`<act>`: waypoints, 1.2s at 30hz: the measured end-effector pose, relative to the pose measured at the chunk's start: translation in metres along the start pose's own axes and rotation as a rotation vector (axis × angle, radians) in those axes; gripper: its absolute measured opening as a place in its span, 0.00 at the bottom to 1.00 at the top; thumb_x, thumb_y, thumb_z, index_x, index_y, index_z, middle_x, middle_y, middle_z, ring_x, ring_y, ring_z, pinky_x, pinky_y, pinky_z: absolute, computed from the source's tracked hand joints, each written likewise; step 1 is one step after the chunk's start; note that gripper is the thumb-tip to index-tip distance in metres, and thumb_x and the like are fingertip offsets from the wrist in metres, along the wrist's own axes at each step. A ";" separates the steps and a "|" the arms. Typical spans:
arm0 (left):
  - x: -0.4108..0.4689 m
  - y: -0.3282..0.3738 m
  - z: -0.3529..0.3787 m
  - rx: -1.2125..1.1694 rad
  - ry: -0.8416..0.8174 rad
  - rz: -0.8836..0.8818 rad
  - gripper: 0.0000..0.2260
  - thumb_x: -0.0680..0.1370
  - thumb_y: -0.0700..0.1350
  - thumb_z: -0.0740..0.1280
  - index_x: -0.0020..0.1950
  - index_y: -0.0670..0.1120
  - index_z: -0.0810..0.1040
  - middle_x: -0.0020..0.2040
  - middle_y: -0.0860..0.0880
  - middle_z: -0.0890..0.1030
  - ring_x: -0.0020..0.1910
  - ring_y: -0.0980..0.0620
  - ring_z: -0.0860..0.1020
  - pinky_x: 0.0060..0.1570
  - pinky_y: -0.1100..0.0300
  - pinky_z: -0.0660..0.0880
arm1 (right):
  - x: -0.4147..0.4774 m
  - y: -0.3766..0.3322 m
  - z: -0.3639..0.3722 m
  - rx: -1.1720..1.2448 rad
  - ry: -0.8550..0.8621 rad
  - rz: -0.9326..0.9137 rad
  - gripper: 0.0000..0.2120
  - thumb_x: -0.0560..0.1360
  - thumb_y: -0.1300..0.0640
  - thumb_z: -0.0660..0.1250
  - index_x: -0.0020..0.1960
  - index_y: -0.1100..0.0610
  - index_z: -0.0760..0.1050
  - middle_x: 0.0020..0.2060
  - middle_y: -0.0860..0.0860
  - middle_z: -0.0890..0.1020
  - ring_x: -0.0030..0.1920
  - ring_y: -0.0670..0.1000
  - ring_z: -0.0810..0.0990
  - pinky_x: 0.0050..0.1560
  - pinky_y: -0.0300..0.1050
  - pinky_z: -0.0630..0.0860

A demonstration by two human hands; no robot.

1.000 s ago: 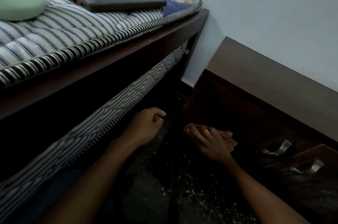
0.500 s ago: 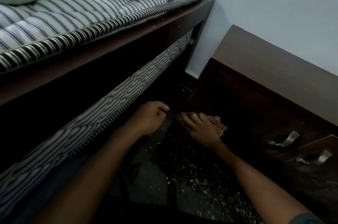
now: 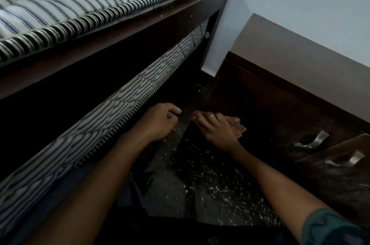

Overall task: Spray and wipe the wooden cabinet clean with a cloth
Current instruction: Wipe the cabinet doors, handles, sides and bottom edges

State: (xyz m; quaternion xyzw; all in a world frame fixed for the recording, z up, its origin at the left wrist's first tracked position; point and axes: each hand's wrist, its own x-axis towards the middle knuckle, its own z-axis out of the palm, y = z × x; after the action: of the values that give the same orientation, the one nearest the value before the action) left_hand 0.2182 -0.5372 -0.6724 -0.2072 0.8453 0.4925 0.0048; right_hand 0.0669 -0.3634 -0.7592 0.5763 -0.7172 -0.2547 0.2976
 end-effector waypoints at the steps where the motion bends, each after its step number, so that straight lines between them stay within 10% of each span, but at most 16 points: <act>1: 0.000 -0.001 0.000 0.007 -0.002 -0.001 0.13 0.79 0.42 0.62 0.63 0.47 0.75 0.53 0.47 0.80 0.51 0.49 0.79 0.53 0.57 0.75 | 0.010 -0.009 0.006 -0.023 -0.097 -0.065 0.21 0.74 0.57 0.52 0.61 0.58 0.77 0.60 0.55 0.73 0.50 0.56 0.67 0.44 0.50 0.61; 7: 0.002 -0.006 -0.001 -0.015 -0.015 0.004 0.13 0.79 0.42 0.62 0.63 0.47 0.75 0.51 0.47 0.80 0.50 0.49 0.80 0.53 0.56 0.76 | -0.014 -0.040 0.035 -0.112 -0.526 -0.353 0.31 0.73 0.55 0.39 0.68 0.52 0.70 0.71 0.49 0.64 0.65 0.54 0.66 0.60 0.48 0.64; 10: 0.002 -0.005 0.000 -0.030 -0.042 0.002 0.13 0.79 0.42 0.61 0.63 0.47 0.75 0.50 0.46 0.81 0.50 0.47 0.80 0.52 0.54 0.76 | -0.042 -0.023 0.035 -0.120 -0.602 -0.382 0.28 0.71 0.54 0.44 0.52 0.48 0.82 0.64 0.49 0.74 0.55 0.55 0.66 0.50 0.50 0.61; 20: 0.001 -0.004 -0.001 -0.052 -0.035 0.004 0.13 0.79 0.41 0.61 0.63 0.47 0.75 0.51 0.46 0.81 0.49 0.47 0.80 0.53 0.52 0.77 | -0.007 -0.015 0.014 0.004 -0.279 -0.213 0.24 0.71 0.55 0.50 0.58 0.56 0.80 0.61 0.55 0.72 0.51 0.56 0.67 0.46 0.50 0.61; 27: 0.000 -0.005 0.002 -0.052 -0.033 0.013 0.13 0.79 0.42 0.60 0.63 0.48 0.75 0.58 0.48 0.79 0.55 0.52 0.77 0.52 0.62 0.72 | 0.023 -0.058 0.029 -0.091 -0.444 -0.358 0.22 0.79 0.47 0.52 0.71 0.53 0.65 0.71 0.49 0.64 0.66 0.51 0.67 0.60 0.43 0.68; 31: 0.002 -0.008 0.003 -0.059 -0.039 0.021 0.13 0.79 0.42 0.60 0.62 0.48 0.75 0.53 0.48 0.80 0.53 0.51 0.78 0.53 0.59 0.75 | -0.002 -0.063 0.049 -0.108 -0.631 -0.540 0.19 0.79 0.47 0.52 0.67 0.47 0.70 0.72 0.46 0.64 0.67 0.51 0.67 0.63 0.46 0.67; 36: 0.005 -0.010 0.005 -0.063 -0.038 0.022 0.12 0.79 0.41 0.61 0.61 0.47 0.76 0.49 0.45 0.82 0.50 0.47 0.80 0.52 0.53 0.77 | -0.053 -0.040 0.061 -0.078 -0.591 -0.507 0.23 0.68 0.52 0.48 0.38 0.48 0.83 0.46 0.45 0.84 0.44 0.50 0.77 0.45 0.47 0.63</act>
State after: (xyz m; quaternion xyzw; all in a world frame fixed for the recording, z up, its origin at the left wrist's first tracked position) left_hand 0.2160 -0.5390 -0.6839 -0.1886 0.8313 0.5227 0.0087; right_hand 0.0583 -0.3188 -0.8363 0.6255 -0.5966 -0.5021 0.0274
